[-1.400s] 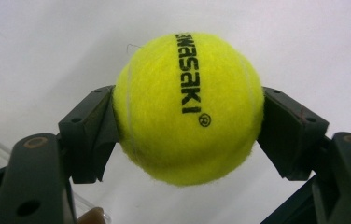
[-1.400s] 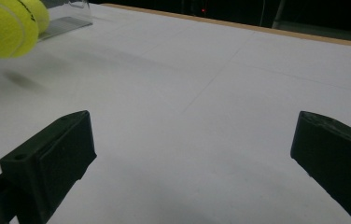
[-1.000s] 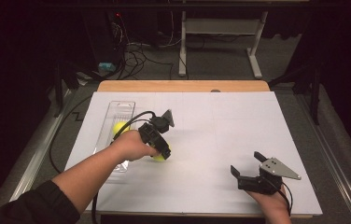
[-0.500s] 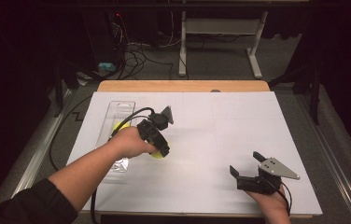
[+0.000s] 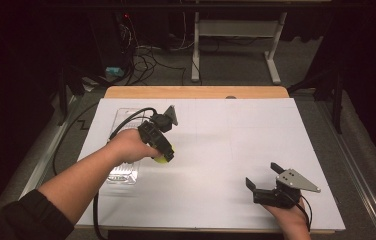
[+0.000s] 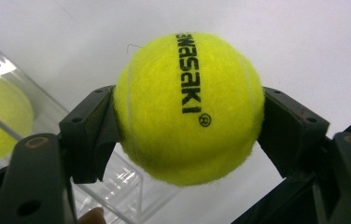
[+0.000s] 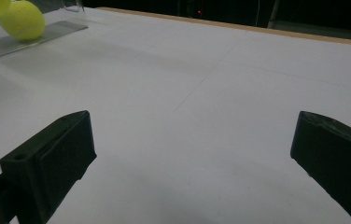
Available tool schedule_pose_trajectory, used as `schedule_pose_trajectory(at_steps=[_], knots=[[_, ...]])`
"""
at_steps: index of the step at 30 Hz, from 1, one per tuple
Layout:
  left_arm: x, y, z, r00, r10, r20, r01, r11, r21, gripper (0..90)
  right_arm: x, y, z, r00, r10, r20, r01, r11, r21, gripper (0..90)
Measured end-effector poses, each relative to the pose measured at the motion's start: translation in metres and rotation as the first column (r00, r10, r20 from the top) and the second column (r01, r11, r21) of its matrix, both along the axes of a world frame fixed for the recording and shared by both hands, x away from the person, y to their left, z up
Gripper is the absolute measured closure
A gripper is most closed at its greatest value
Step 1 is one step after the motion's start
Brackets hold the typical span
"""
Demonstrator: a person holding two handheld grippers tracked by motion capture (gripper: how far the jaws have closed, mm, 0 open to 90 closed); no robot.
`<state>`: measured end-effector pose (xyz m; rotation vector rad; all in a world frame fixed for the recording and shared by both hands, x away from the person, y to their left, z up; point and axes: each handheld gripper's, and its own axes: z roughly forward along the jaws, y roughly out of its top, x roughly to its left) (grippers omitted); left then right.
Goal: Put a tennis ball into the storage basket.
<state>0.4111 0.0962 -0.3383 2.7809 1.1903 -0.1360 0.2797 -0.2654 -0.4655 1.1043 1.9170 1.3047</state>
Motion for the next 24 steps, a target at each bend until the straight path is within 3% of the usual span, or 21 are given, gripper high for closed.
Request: schedule_pose_trajectory(at_steps=[11,24], knots=[[0.001,0.013,0.006,0.9998,0.02,0.008,-0.02,0.9998,0.002,26.9,0.0,0.0,0.0,1.0,0.003,0.003,-0.003,1.0,0.002,0.0],[0.005,0.041,0.013,0.9972,0.07,0.024,-0.071,0.9974,0.012,27.0,0.0,0.0,0.0,1.0,0.003,0.004,-0.003,1.0,0.001,0.0]])
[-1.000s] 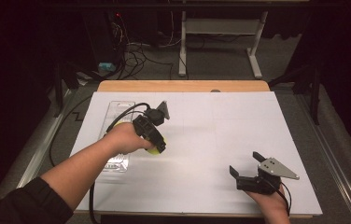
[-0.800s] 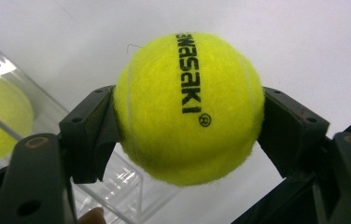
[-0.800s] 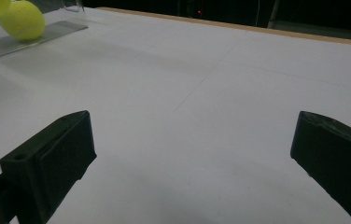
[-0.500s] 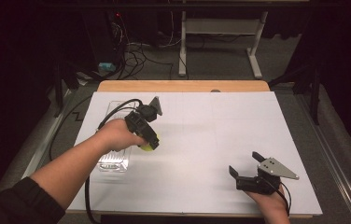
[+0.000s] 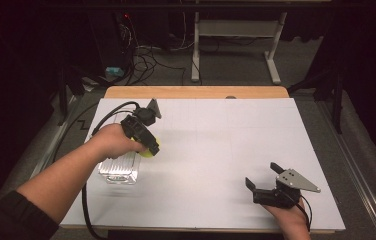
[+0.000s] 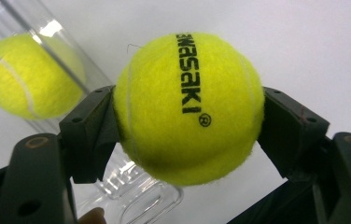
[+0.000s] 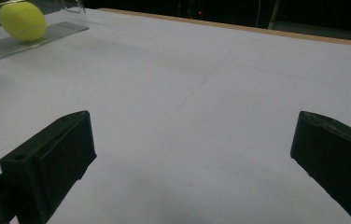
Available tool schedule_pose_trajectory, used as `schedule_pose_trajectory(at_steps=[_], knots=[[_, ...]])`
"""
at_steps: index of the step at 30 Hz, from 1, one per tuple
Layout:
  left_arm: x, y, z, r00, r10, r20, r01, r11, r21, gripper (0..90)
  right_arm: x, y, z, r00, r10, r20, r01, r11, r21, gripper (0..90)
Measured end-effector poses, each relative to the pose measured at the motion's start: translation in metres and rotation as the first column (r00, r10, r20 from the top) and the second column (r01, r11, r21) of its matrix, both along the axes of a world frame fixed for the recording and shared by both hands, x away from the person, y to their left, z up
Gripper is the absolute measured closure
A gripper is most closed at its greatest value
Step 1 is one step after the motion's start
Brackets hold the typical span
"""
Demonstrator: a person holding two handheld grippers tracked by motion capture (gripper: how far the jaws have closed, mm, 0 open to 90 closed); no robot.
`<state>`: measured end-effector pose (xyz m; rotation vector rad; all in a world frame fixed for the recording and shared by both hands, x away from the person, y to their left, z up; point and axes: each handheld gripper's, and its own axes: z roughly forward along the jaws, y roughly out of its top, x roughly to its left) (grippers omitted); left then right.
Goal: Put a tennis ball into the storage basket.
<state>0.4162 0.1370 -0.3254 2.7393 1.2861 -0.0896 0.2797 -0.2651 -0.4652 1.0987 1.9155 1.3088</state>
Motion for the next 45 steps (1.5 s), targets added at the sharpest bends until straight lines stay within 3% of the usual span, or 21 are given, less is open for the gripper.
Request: schedule_pose_trajectory(at_steps=[19,45], knots=[[0.002,0.048,0.0,0.9968,0.08,0.006,-0.08,0.9965,0.021,27.0,0.0,0.0,0.0,1.0,-0.002,-0.003,0.002,1.0,-0.002,0.0],[-0.003,0.092,-0.009,0.9876,0.157,0.002,-0.157,0.9868,0.04,27.0,0.0,0.001,-0.001,1.0,0.0,-0.008,0.0,1.0,-0.006,0.0]])
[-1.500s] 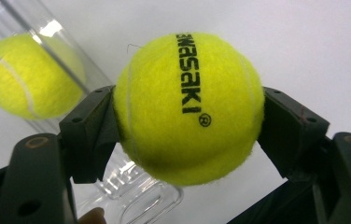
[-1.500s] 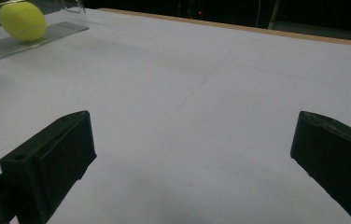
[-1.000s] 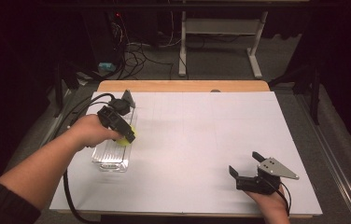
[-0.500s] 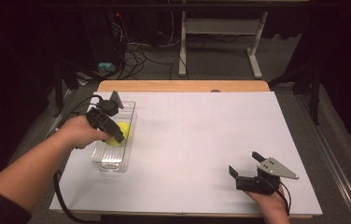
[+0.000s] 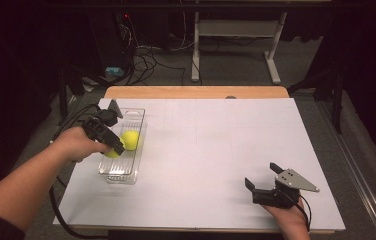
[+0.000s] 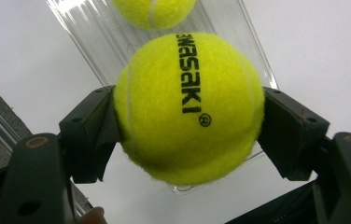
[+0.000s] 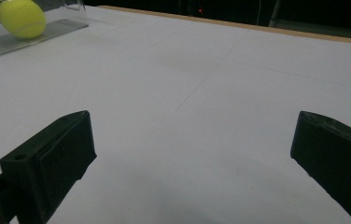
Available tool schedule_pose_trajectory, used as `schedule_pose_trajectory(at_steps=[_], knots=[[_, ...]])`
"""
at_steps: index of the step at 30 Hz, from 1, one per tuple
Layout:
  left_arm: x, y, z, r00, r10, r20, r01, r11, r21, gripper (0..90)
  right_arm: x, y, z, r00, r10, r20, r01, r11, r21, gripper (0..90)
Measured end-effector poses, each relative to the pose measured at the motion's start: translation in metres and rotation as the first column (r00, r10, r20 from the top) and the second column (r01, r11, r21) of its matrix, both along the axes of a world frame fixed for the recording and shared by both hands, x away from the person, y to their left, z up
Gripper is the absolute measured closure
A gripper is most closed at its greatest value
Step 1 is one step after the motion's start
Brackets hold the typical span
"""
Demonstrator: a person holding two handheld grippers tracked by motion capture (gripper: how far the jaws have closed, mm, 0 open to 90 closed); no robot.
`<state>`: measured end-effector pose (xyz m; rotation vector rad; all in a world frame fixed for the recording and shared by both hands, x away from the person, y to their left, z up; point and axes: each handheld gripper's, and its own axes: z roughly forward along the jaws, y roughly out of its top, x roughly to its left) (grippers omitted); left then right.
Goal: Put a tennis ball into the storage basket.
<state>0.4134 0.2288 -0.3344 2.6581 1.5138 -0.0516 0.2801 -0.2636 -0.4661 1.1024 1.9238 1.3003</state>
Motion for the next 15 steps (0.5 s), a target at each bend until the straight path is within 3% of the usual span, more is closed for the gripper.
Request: schedule_pose_trajectory(at_steps=[15], knots=[[0.0,-0.007,-0.014,0.9997,-0.016,-0.021,0.016,0.9998,0.007,26.9,0.0,0.0,0.0,1.0,0.001,0.0,-0.001,1.0,-0.002,0.0]])
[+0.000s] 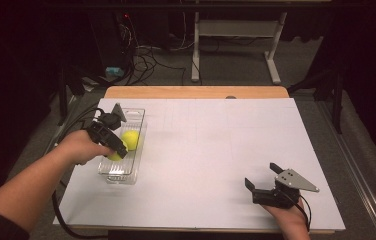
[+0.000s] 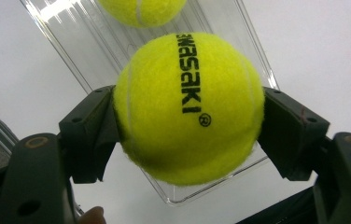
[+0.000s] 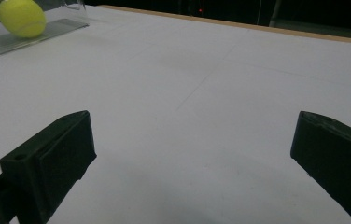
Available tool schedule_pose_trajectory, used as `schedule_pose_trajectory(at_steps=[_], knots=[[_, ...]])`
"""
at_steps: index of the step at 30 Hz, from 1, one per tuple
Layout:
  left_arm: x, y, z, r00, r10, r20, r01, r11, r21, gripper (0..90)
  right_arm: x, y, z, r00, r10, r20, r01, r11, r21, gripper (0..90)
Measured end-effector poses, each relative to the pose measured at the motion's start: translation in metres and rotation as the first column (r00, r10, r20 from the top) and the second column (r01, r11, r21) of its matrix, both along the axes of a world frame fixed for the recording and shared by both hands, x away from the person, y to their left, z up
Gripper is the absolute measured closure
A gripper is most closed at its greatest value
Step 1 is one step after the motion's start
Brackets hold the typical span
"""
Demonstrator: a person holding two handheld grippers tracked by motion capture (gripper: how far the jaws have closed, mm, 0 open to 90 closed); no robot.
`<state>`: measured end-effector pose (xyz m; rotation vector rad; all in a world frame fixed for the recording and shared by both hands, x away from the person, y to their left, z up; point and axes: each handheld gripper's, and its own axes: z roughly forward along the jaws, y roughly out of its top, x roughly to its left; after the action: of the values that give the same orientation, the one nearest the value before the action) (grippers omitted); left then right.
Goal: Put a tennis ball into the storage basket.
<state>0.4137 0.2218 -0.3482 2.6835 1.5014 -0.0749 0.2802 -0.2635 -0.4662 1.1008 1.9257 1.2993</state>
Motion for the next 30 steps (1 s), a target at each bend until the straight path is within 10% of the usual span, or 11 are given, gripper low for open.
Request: schedule_pose_trajectory(at_steps=[30], knots=[[0.0,-0.004,-0.028,0.9995,-0.004,-0.033,0.004,1.0,0.005,26.6,0.0,0.001,0.0,1.0,0.003,0.0,-0.003,1.0,-0.004,0.0]])
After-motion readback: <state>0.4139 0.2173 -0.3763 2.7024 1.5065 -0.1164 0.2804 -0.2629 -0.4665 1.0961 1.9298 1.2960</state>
